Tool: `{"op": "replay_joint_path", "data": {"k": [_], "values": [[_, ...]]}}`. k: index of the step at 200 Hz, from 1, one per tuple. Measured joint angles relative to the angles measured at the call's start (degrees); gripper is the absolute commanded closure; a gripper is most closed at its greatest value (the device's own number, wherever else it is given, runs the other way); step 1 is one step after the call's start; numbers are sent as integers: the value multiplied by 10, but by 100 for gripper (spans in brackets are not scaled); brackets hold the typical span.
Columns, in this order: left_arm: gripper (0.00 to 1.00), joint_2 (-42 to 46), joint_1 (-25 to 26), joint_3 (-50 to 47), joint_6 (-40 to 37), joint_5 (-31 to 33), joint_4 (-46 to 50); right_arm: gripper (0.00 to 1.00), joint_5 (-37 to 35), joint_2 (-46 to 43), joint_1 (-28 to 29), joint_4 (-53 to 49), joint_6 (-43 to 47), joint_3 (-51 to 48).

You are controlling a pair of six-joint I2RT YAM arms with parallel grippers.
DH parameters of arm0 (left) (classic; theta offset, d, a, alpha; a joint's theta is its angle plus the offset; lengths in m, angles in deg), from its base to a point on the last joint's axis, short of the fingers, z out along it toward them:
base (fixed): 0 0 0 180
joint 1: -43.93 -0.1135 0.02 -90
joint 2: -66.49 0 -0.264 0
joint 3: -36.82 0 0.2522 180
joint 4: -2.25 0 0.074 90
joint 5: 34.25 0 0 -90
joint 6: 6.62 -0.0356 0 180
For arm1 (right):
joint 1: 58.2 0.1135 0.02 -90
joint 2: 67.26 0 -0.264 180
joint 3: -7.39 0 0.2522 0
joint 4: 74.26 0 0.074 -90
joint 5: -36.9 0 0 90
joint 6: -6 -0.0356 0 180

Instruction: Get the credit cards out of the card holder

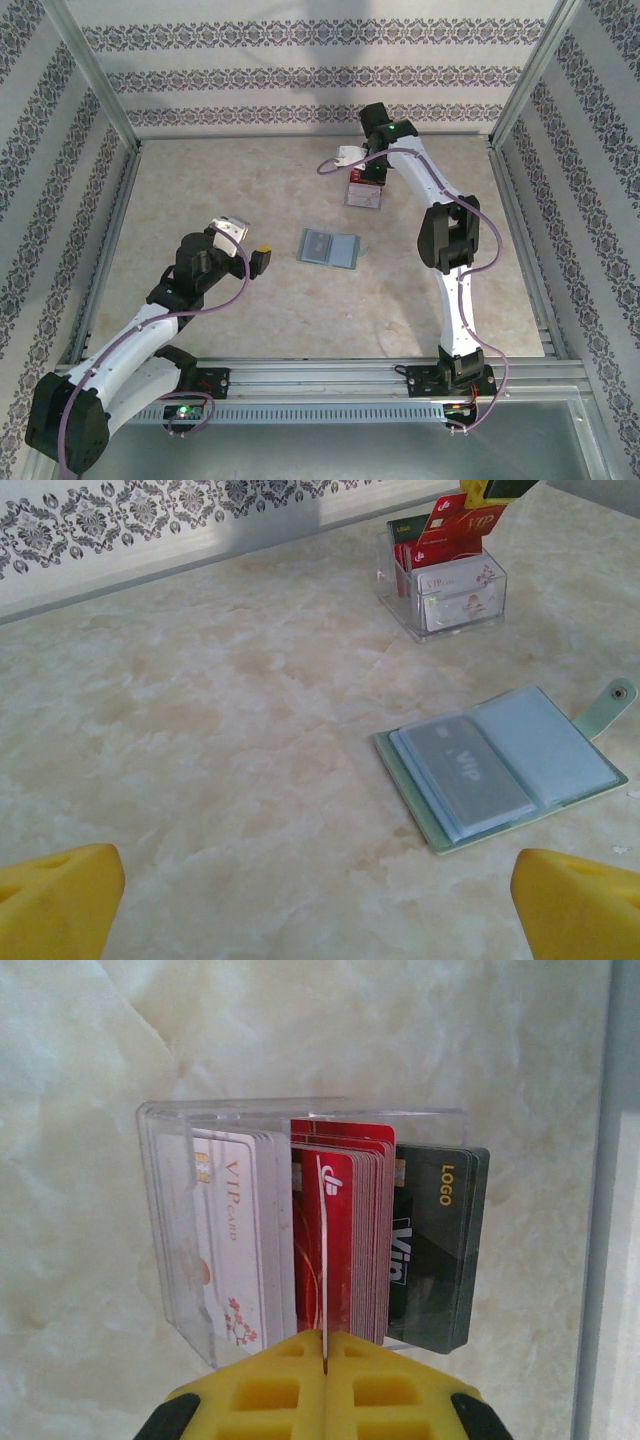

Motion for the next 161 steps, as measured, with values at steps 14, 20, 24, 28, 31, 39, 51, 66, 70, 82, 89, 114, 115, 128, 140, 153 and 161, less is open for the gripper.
{"op": "replay_joint_path", "data": {"k": [14, 20, 24, 28, 31, 39, 51, 66, 70, 82, 89, 114, 115, 128, 140, 153, 161], "values": [[0, -1, 0, 1, 0, 0, 2, 100, 0, 7, 0, -3, 0, 7], [0, -2, 0, 1, 0, 0, 2, 100, 2, 10, -1, -4, 0, 9], [0, -2, 0, 1, 0, 0, 2, 100, 2, 12, -2, -4, 0, 10], [0, -3, 0, 2, 0, 0, 2, 100, 2, 13, -2, -4, 0, 11], [0, -4, 0, 2, 0, 0, 3, 100, 2, 14, -3, -5, 0, 12], [0, -7, 0, 3, 0, 0, 4, 100, 2, 18, -3, -6, 0, 14], [0, -11, 0, 5, 0, 0, 5, 100, 3, 20, -3, -9, 0, 14], [0, -14, 0, 6, 0, 0, 5, 100, 3, 21, -3, -11, 0, 17], [0, -14, 0, 6, 0, 0, 6, 100, 3, 21, -3, -11, 0, 17], [0, -16, 0, 6, 0, -1, 7, 100, 2, 24, -3, -13, 0, 21], [0, -16, 0, 7, 0, -2, 7, 100, 2, 26, -3, -12, 0, 25], [0, -18, 0, 7, 0, -2, 7, 100, 2, 34, -4, -13, 0, 32], [0, -18, 0, 7, 0, -2, 7, 100, 1, 34, -4, -13, 0, 32], [1, -18, 0, 7, 0, -2, 7, 100, 1, 40, -4, -12, 0, 36], [0, -18, 0, 7, 0, -2, 7, 100, 1, 46, -4, -14, 0, 40], [0, -18, 0, 7, 0, -3, 7, 100, 1, 52, -4, -16, 0, 45], [0, -18, 0, 7, 0, -3, 7, 98, 1, 55, -4, -18, 0, 47]]}}
